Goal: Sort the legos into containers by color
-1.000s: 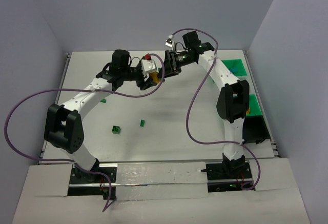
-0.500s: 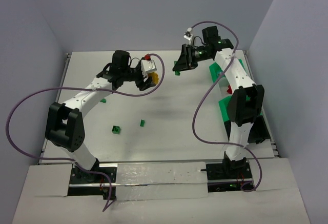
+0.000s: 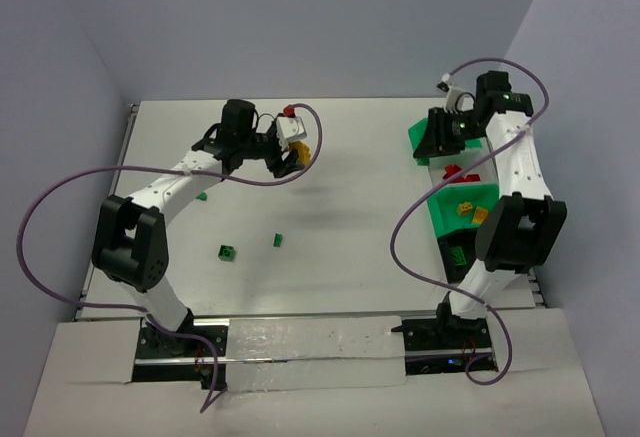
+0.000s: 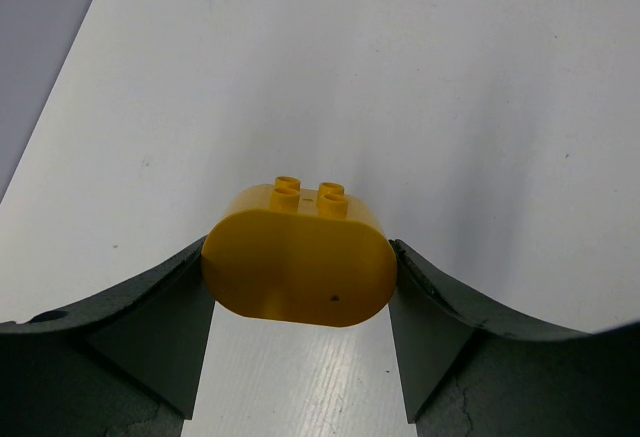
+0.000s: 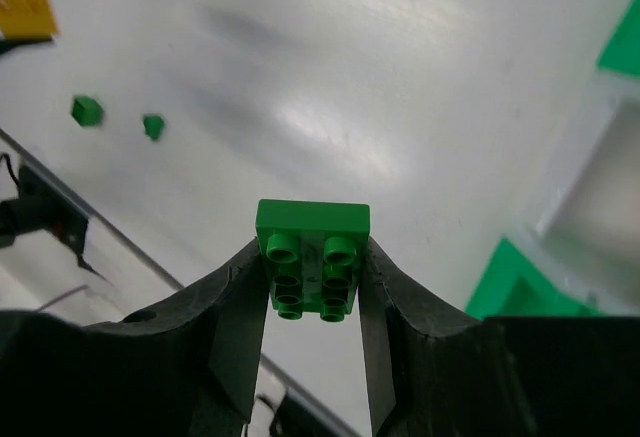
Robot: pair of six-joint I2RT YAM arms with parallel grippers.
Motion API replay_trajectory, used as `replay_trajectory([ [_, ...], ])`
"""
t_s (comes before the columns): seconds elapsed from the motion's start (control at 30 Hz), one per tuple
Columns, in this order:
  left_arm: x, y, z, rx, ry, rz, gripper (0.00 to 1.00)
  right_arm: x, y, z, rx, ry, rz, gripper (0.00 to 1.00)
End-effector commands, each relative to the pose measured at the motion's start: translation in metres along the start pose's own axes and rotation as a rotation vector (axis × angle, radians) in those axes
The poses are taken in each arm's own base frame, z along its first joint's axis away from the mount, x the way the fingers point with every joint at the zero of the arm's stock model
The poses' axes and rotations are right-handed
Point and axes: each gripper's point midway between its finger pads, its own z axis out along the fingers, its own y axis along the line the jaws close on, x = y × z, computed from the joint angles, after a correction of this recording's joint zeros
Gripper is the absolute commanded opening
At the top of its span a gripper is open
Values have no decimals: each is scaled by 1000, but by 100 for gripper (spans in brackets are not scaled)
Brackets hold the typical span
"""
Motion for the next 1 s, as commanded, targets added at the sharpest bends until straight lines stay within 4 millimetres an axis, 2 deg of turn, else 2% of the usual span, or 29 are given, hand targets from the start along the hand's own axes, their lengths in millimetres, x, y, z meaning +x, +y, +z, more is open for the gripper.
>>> replay_trajectory([
  [0.0, -17, 10, 2, -10, -50, 29, 7, 49, -18, -36, 118, 86, -52, 15],
  [0.03, -16, 10, 1, -10, -48, 27, 7, 56, -23, -38, 133, 103, -51, 15],
  [0.17, -15, 12, 2, -5, -49, 22, 7, 103, -48, -68, 242, 152, -27, 13],
  [0.3, -13, 15, 4, -6, -47, 17, 7, 139, -63, -87, 315, 196, -3, 13],
  [0.33, -14, 15, 4, -5, -48, 18, 7, 140, -63, -91, 331, 194, -9, 13],
  [0.47, -12, 20, 6, -6, -48, 10, 7, 173, -76, -107, 411, 239, -8, 13],
  [0.63, -11, 23, 9, -5, -49, 3, 7, 195, -90, -116, 491, 265, -27, 16],
  [0.97, -7, 26, 9, -8, -44, -9, 7, 211, -105, -117, 520, 328, -37, 20],
])
